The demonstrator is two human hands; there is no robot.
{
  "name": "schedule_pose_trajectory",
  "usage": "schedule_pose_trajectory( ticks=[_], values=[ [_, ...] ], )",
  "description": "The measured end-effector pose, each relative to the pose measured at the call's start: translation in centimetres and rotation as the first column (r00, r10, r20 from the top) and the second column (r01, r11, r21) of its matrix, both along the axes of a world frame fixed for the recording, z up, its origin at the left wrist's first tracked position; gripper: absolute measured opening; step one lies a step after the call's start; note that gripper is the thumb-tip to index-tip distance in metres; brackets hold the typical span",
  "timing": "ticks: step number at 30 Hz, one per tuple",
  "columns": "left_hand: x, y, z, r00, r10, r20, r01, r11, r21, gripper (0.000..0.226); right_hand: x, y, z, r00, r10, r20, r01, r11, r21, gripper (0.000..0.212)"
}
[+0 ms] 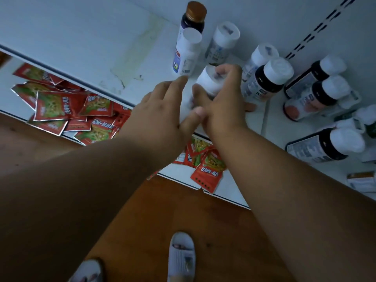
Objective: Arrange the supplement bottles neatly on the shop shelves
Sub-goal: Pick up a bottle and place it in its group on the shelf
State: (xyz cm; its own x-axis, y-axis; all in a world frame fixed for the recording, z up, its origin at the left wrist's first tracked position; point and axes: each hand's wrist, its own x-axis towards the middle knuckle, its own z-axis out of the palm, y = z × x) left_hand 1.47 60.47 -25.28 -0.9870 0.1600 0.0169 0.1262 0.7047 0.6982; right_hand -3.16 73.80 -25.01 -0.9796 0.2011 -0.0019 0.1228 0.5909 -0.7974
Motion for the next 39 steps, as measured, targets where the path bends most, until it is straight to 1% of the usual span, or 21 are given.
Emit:
schedule_pose_trajectory(
  ticks=[2,3,5,6,8,9,10,12,14,17,19,21,24,25,27,31,32,34,36,37,39],
  values=[
    [0.4,-0.4,-0.8,0.999,0.051,-0.017,-0.049,0.995,0.087,0.061,0.6,0.1,0.4,0.993,0.020,0.117,0.009,0.971,-0.240,0.038],
    [1.2,-0.7,-1.1,0.997,0.079,-0.016,-0.076,0.989,0.130,0.061,1.4,0.1,0.5,0.976,0.039,0.213,0.049,0.918,-0.394,0.038],
    [3.3,-1.0,-1.0,0.995,0.102,0.005,-0.101,0.976,0.192,0.068,3.3,0.0,0.2,0.922,0.092,0.376,0.172,0.773,-0.611,0.045],
    [4.3,-1.3,-0.6,0.996,0.092,0.015,-0.093,0.975,0.204,0.072,4.0,-0.1,0.2,0.900,0.110,0.421,0.231,0.699,-0.677,0.048],
    [6.0,-2.1,0.9,0.998,0.066,0.015,-0.068,0.982,0.178,0.078,5.0,-0.7,1.2,0.882,0.132,0.452,0.316,0.546,-0.776,0.046],
    [6.8,-2.6,1.9,0.998,0.061,0.001,-0.060,0.986,0.158,0.081,5.6,-1.1,2.1,0.878,0.144,0.456,0.342,0.477,-0.810,0.044],
    [7.9,-3.1,2.9,0.999,0.052,-0.006,-0.051,0.989,0.141,0.083,6.5,-1.6,3.1,0.874,0.150,0.461,0.360,0.435,-0.825,0.045],
    [10.3,-4.0,5.4,1.000,-0.010,0.022,0.008,0.993,0.120,0.088,8.8,-2.4,5.6,0.876,0.147,0.459,0.375,0.390,-0.841,0.047],
    [12.6,-4.8,8.9,0.995,-0.079,0.062,0.071,0.991,0.112,0.093,11.3,-3.1,9.3,0.886,0.157,0.437,0.357,0.370,-0.858,0.048],
    [15.3,-6.3,17.1,0.995,-0.073,0.064,0.068,0.995,0.076,0.095,15.3,-4.3,17.4,0.899,0.177,0.400,0.318,0.362,-0.876,0.044],
    [17.7,-7.1,23.4,0.991,-0.127,0.031,0.125,0.991,0.045,0.095,18.6,-4.8,23.2,0.913,0.159,0.376,0.310,0.329,-0.892,0.042],
    [20.6,-7.6,28.8,0.975,-0.224,0.013,0.223,0.974,0.032,0.096,22.2,-4.7,28.1,0.929,0.110,0.353,0.317,0.256,-0.913,0.044],
    [23.4,-7.3,35.0,0.954,-0.300,-0.001,0.300,0.954,-0.017,0.100,26.0,-3.6,34.0,0.927,0.061,0.371,0.362,0.123,-0.924,0.064],
    [23.8,-6.9,36.6,0.950,-0.311,-0.018,0.311,0.950,-0.028,0.100,26.9,-3.0,35.8,0.927,0.038,0.374,0.368,0.112,-0.923,0.068],
    [24.4,-5.5,39.3,0.940,-0.333,-0.073,0.332,0.943,-0.025,0.098,28.7,-1.1,39.3,0.942,-0.016,0.335,0.334,0.144,-0.932,0.069],
    [26.7,-0.5,44.0,0.890,-0.433,-0.142,0.434,0.901,-0.022,0.096,33.5,4.2,45.1,0.989,-0.062,0.135,0.147,0.282,-0.948,0.062],
    [27.3,1.0,44.9,0.874,-0.461,-0.151,0.463,0.886,-0.023,0.096,34.7,5.7,46.1,0.993,-0.062,0.096,0.111,0.300,-0.947,0.068],
    [28.5,4.2,46.7,0.841,-0.515,-0.163,0.520,0.854,-0.013,0.096,36.9,8.9,48.0,0.996,-0.077,0.038,0.061,0.319,-0.946,0.087],
    [29.4,8.2,48.3,0.809,-0.554,-0.197,0.565,0.825,0.003,0.096,38.5,12.5,49.8,0.989,-0.148,-0.009,0.039,0.318,-0.947,0.098],
    [29.9,10.6,48.9,0.795,-0.568,-0.212,0.584,0.812,0.016,0.096,39.4,14.4,50.6,0.982,-0.190,-0.020,0.045,0.333,-0.942,0.095],
    [31.6,15.3,49.8,0.780,-0.587,-0.216,0.608,0.793,0.038,0.097,41.5,18.2,51.9,0.964,-0.264,-0.023,0.089,0.404,-0.911,0.071]
  ],
)
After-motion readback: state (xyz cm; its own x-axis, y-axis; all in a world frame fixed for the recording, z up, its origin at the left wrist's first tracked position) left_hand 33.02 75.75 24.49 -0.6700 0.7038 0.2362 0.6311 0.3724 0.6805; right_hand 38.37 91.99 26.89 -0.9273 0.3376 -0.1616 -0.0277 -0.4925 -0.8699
